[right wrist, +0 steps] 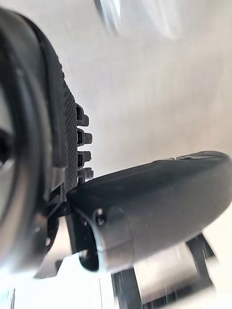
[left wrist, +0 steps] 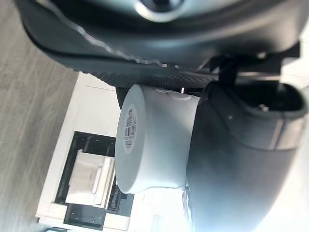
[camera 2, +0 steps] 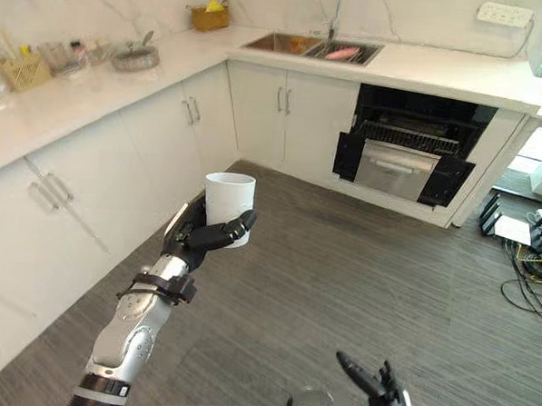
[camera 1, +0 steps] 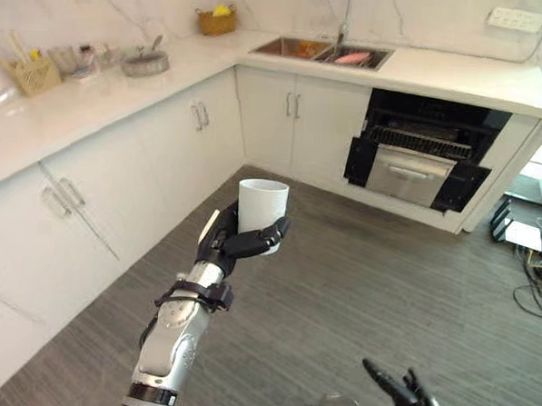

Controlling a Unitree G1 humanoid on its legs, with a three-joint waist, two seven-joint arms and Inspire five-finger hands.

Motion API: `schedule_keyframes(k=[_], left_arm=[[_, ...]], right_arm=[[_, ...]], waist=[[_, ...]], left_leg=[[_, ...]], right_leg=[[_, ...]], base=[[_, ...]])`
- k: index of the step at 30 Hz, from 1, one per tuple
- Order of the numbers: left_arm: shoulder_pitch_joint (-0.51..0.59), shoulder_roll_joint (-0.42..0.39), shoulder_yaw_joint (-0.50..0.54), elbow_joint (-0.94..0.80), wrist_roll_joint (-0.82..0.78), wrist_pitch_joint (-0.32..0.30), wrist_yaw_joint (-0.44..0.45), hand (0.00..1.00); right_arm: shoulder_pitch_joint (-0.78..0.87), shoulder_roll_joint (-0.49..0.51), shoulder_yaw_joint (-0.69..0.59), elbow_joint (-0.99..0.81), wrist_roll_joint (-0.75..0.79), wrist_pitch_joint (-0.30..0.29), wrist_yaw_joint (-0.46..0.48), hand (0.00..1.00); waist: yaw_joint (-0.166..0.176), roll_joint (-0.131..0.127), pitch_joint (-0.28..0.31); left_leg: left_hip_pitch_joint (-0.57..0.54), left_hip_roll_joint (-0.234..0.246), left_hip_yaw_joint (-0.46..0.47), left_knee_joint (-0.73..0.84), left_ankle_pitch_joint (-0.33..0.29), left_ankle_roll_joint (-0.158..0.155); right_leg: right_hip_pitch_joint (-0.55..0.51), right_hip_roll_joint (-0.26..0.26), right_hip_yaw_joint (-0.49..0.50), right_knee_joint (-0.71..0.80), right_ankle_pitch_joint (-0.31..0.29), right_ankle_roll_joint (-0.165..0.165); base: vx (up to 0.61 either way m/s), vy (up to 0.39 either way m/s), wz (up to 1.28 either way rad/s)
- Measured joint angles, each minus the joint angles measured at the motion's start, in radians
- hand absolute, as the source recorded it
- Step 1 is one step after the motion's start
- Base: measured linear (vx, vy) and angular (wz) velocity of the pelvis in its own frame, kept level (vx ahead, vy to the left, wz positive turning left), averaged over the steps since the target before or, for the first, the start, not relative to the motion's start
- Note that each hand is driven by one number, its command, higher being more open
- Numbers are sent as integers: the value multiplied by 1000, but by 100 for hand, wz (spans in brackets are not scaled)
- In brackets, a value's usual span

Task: Walk over to the sink, pick up the cup, carry it to the dishwasher, place the cup inside the dishwasher, then close the dishwasher door

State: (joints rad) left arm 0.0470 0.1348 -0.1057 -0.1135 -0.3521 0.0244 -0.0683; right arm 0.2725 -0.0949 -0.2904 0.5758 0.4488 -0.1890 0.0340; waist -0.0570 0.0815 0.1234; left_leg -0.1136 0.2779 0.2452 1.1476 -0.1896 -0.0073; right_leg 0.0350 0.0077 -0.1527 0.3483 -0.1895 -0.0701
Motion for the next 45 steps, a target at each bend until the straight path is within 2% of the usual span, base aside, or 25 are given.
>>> schedule_keyframes(k=[3,6,7,9,10,13,15,16,18,19,20,23,25,27,28,29,30,32,34,35,36,38,40,42,45], left_arm=[[52,-23,41,-23,40,-61,13,0],[101,-47,42,-98,60,-64,24,0],[114,-43,44,-151,60,-74,22,0],[116,-35,62,-155,61,-89,19,0],[118,-39,78,-156,61,-96,20,0],[137,-49,109,-169,82,-103,26,0],[132,-62,105,-169,105,-103,28,0],[131,-65,100,-169,112,-103,27,0],[131,-68,78,-169,150,-78,37,0],[131,-73,70,-170,155,-78,45,0],[124,-72,64,-171,159,-82,62,0],[96,-64,66,-168,168,-83,77,0],[82,-44,73,-167,180,-83,84,0],[84,-33,80,-166,180,-83,90,0],[85,-31,82,-163,181,-83,94,0],[88,-45,80,-155,187,-84,97,0],[96,-57,78,-152,188,-84,100,0],[99,-75,60,-136,188,-84,113,0],[100,-74,42,-108,188,-87,121,0],[100,-74,37,-96,188,-87,125,0],[99,-74,26,-73,188,-87,126,0],[99,-75,16,-54,188,-87,119,0],[101,-73,21,-39,187,-86,110,0],[102,-74,21,-41,187,-87,112,0],[104,-75,21,-76,187,-87,105,0]], right_arm=[[-77,-6,37,-179,2,-38,6,100],[-117,-25,71,-289,2,-63,11,100],[-125,-32,82,-340,2,-80,20,100],[-114,-25,101,-352,2,-82,33,100],[-104,-23,109,-368,4,-78,44,100],[-108,-12,109,-400,25,-54,59,100],[-103,-3,111,-416,29,-9,66,100],[-103,2,113,-415,29,3,64,100],[-89,28,136,-394,27,24,59,100],[-83,34,148,-389,27,25,59,100],[-71,48,171,-390,28,26,72,100],[-54,74,187,-430,28,27,99,100],[-55,76,186,-507,28,27,101,100],[-58,74,188,-546,29,25,104,100],[-59,66,191,-549,28,20,106,100],[-62,48,190,-543,27,20,107,100],[-65,36,190,-533,23,21,107,100],[-66,30,190,-520,7,21,95,100],[-65,16,187,-520,8,20,101,100],[-65,12,183,-521,8,18,104,100],[-65,9,172,-522,8,4,108,100],[-67,6,151,-532,19,-22,112,100],[-87,-3,148,-537,31,-33,112,100],[-128,-9,168,-537,31,-33,110,100],[-163,-31,232,-536,29,-33,102,100]], waist=[[20,-19,13],[21,-16,17],[26,4,29],[28,-41,47],[26,-75,43],[31,-97,23],[32,-103,23],[33,-108,26],[25,-103,26],[22,-93,22],[15,-89,25],[12,-82,27],[11,-83,26],[11,-93,20],[4,-95,13],[-3,-75,6],[0,-56,-4],[0,-29,-9],[4,4,-8],[8,12,-10],[7,18,-14],[7,12,-11],[18,9,-10],[28,0,-6],[29,8,-13]], left_leg=[[-92,-73,-15,-413,-59,-30],[-83,-142,-109,-894,53,-102],[-78,-131,-134,-970,117,-142],[-74,-168,-122,-818,167,-130],[-79,-214,-119,-738,146,-94],[-91,-290,-80,-667,82,4],[-80,-347,-46,-601,-2,45],[-62,-362,-40,-594,-22,56],[66,-400,-48,-649,-73,110],[97,-397,-54,-670,-79,120],[157,-383,-63,-718,-83,125],[290,-341,-71,-846,-72,109],[354,-334,-64,-907,-74,105],[420,-346,-69,-943,-104,70],[455,-351,-90,-943,-146,62],[475,-339,-102,-931,-177,56],[471,-328,-100,-907,-187,61],[320,-248,-32,-517,-172,57],[188,-95,44,-156,48,19],[166,-55,57,-74,92,16],[114,14,77,44,77,23],[43,24,84,59,16,18],[-7,-10,87,-76,-49,-2],[-21,-102,7,-462,-69,-38],[5,-139,-207,-942,78,-66]], right_leg=[[63,-39,149,-17,-16,33],[105,-72,227,-18,-43,51],[151,-67,259,-14,-115,93],[225,-128,284,-9,-189,118],[258,-180,294,-15,-227,118],[220,-270,317,98,-245,95],[85,-340,306,398,-150,220],[61,-358,303,470,-106,229],[-24,-403,262,678,174,186],[-53,-393,247,722,148,175],[-125,-348,211,783,31,124],[-267,-226,48,576,-84,121],[-318,-170,-45,266,-32,139],[-318,-142,-126,50,113,114],[-314,-132,-114,49,214,31],[-320,-124,-112,105,215,-30],[-327,-121,-120,136,169,-26],[-306,-116,-134,187,69,-22],[-227,-59,-143,181,4,-32],[-199,-43,-141,172,-13,-36],[-144,-18,-132,153,-35,-50],[-71,-15,-101,109,-56,-44],[-7,-24,-34,50,-40,-16],[61,-58,69,-3,-29,2],[85,-88,190,-1,-37,26]], base=[[470,193,-151],[390,336,-104],[499,508,-107],[421,472,-71],[362,415,-39],[384,337,-42],[384,304,-8],[365,270,-4],[406,243,-3],[442,214,1],[380,160,6],[438,106,-2],[446,51,-3],[552,17,11],[542,-15,31],[439,-25,27],[493,-51,21],[506,-64,17],[483,-54,-7],[521,-31,-28],[421,7,-26],[518,40,-45],[475,99,-92],[478,221,-125],[400,328,-138]])
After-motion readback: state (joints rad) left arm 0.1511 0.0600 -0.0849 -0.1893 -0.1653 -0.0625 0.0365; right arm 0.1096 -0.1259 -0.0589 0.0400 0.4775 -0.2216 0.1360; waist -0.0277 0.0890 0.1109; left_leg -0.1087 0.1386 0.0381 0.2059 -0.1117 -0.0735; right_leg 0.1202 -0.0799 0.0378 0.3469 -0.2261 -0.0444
